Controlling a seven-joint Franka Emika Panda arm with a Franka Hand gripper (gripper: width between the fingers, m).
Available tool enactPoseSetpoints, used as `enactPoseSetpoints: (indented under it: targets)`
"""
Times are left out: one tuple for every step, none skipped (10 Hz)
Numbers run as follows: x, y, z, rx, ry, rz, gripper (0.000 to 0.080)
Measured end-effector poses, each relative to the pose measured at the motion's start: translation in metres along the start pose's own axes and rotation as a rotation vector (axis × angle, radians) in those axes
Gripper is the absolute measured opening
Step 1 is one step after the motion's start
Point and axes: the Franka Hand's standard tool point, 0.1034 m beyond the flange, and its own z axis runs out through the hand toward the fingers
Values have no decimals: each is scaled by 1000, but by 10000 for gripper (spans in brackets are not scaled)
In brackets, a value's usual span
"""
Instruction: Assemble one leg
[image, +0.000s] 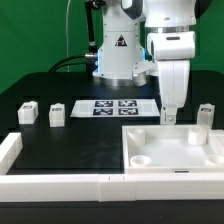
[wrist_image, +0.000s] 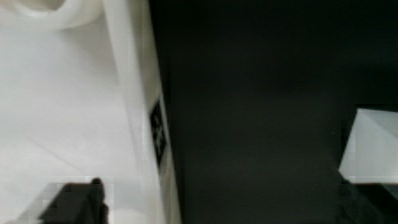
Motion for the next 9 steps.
enactPoseSetpoints:
  targets:
    - [0, 0, 0, 1, 3, 85, 649]
    - [1, 0, 0, 3, 5, 206, 649]
    - [1, 0, 0, 4, 5, 300, 649]
    - [1, -1, 0, 4, 5, 357, 649]
    - [2, -1, 0, 7, 9, 482, 649]
    - [5, -2, 2, 7, 18, 642, 649]
    - [15, -6, 9, -8, 43, 854, 649]
    - [25, -7, 9, -17, 60, 994, 649]
    - [39, -14, 8, -11, 74, 1191, 649]
